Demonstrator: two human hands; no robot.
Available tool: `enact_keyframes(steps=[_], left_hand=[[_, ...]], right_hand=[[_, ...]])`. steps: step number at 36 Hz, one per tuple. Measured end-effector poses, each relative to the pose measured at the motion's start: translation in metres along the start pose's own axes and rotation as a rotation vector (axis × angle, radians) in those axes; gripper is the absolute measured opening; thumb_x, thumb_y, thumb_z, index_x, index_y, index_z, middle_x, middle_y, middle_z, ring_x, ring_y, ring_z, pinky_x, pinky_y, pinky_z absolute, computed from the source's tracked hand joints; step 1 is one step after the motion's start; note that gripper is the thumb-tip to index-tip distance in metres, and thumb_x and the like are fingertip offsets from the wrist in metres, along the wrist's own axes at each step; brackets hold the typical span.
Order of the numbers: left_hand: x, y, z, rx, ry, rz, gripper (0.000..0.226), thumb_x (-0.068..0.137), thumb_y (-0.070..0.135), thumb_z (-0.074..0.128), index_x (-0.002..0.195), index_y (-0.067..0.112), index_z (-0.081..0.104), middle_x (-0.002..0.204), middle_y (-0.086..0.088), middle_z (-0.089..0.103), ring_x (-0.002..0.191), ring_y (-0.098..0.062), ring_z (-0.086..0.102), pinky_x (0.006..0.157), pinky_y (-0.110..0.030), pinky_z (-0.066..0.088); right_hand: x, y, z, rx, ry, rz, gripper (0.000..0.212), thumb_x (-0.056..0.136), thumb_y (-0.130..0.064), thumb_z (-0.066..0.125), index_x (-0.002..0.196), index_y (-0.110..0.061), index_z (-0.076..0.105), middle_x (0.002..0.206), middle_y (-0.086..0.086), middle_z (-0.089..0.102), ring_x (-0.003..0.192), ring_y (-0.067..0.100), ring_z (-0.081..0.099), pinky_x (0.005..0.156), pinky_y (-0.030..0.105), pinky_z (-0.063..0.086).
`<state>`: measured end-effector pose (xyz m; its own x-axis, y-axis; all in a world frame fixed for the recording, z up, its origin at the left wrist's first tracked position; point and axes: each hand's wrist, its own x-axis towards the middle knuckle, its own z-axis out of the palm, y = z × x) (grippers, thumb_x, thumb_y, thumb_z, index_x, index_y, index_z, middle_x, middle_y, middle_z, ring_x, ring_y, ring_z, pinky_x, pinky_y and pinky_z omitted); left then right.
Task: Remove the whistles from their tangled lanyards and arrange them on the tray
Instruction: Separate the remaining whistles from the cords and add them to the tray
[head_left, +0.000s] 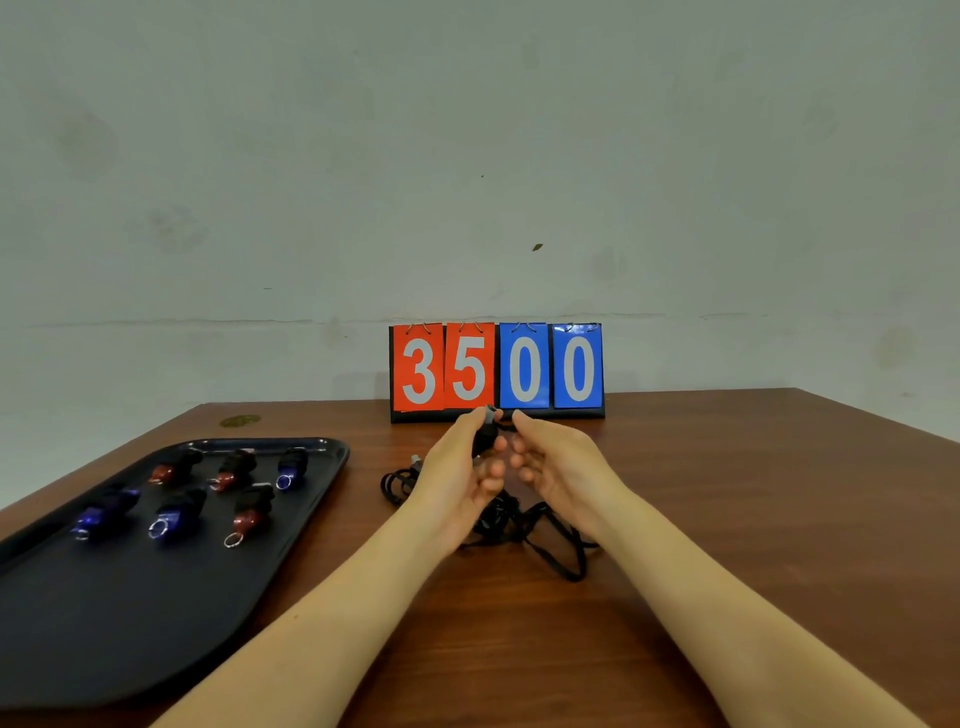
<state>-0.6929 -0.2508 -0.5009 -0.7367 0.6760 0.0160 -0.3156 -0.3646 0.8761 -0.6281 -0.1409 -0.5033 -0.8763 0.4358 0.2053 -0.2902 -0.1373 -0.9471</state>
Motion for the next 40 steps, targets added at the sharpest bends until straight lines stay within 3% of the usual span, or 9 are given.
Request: enact_keyframes(steps=[12, 16, 20, 24, 28, 33, 36, 40], left_hand=[[-0.0005, 0.0002, 0.0021, -0.025, 0.034, 0.079, 0.020, 0.096, 0.032, 0.053, 0.095, 0.014, 0.062, 0.062, 0.002, 0.057, 0.048, -0.007, 0.044, 0.045, -0.018, 0.035], [-0.0020, 0.0002, 0.0025, -0.039, 0.006, 0.077, 0.020, 0.096, 0.033, 0.054, 0.101, 0.016, 0.061, 0.064, 0.002, 0.057, 0.049, -0.007, 0.043, 0.044, -0.017, 0.034], [-0.0019, -0.0001, 0.0018, -0.064, -0.028, 0.051, 0.026, 0.096, 0.035, 0.053, 0.113, 0.017, 0.061, 0.067, 0.001, 0.058, 0.050, -0.007, 0.042, 0.043, -0.017, 0.032], [-0.0024, 0.0007, -0.0003, -0.069, -0.060, 0.049, 0.026, 0.098, 0.037, 0.050, 0.113, 0.018, 0.060, 0.064, 0.002, 0.055, 0.047, -0.007, 0.038, 0.043, -0.017, 0.029], [-0.0019, 0.0008, -0.0021, -0.072, -0.061, 0.060, 0.026, 0.097, 0.038, 0.050, 0.109, 0.018, 0.062, 0.061, 0.003, 0.054, 0.046, -0.006, 0.037, 0.042, -0.017, 0.028], [0.0017, 0.0007, -0.0045, -0.039, -0.060, 0.063, 0.029, 0.097, 0.040, 0.050, 0.110, 0.017, 0.060, 0.062, 0.003, 0.053, 0.047, -0.007, 0.034, 0.044, -0.018, 0.026], [0.0027, -0.0004, -0.0038, 0.003, -0.069, 0.070, 0.028, 0.097, 0.041, 0.050, 0.109, 0.017, 0.061, 0.063, 0.003, 0.053, 0.046, -0.008, 0.033, 0.044, -0.019, 0.026], [0.0051, -0.0045, -0.0042, 0.045, -0.082, 0.061, 0.029, 0.096, 0.040, 0.053, 0.113, 0.017, 0.060, 0.066, 0.002, 0.054, 0.048, -0.008, 0.034, 0.045, -0.019, 0.028]], right_hand=[[0.0005, 0.0001, -0.0025, -0.005, 0.002, 0.019, 0.017, 0.092, -0.022, 0.062, 0.078, -0.011, 0.065, 0.067, 0.000, 0.059, 0.064, 0.011, 0.056, 0.067, 0.026, 0.045], [-0.0007, -0.0039, -0.0042, 0.044, -0.012, 0.036, 0.012, 0.092, -0.020, 0.062, 0.087, -0.009, 0.064, 0.071, 0.001, 0.061, 0.067, 0.012, 0.058, 0.066, 0.024, 0.046], [-0.0002, -0.0044, -0.0057, -0.081, 0.030, -0.052, 0.019, 0.093, -0.022, 0.059, 0.104, -0.007, 0.062, 0.092, 0.010, 0.068, 0.079, 0.018, 0.066, 0.068, 0.028, 0.050], [-0.0018, -0.0038, -0.0038, -0.275, 0.047, -0.190, 0.026, 0.091, -0.016, 0.063, 0.117, -0.017, 0.060, 0.105, 0.008, 0.069, 0.087, 0.015, 0.070, 0.071, 0.027, 0.055], [-0.0034, -0.0005, -0.0005, -0.442, 0.065, -0.295, 0.019, 0.087, -0.012, 0.067, 0.105, -0.019, 0.066, 0.097, 0.004, 0.070, 0.080, 0.009, 0.068, 0.068, 0.022, 0.056], [-0.0019, 0.0003, -0.0017, -0.518, 0.110, -0.333, 0.008, 0.091, -0.012, 0.062, 0.095, -0.014, 0.068, 0.073, 0.000, 0.068, 0.061, 0.005, 0.063, 0.058, 0.017, 0.050], [-0.0014, -0.0009, -0.0014, -0.405, 0.120, -0.261, 0.010, 0.093, -0.014, 0.058, 0.092, -0.011, 0.068, 0.071, -0.001, 0.065, 0.060, 0.005, 0.060, 0.058, 0.017, 0.049], [-0.0024, -0.0019, -0.0032, -0.014, 0.081, -0.128, 0.010, 0.093, -0.015, 0.058, 0.089, -0.010, 0.066, 0.076, 0.003, 0.061, 0.068, 0.012, 0.055, 0.065, 0.024, 0.045]])
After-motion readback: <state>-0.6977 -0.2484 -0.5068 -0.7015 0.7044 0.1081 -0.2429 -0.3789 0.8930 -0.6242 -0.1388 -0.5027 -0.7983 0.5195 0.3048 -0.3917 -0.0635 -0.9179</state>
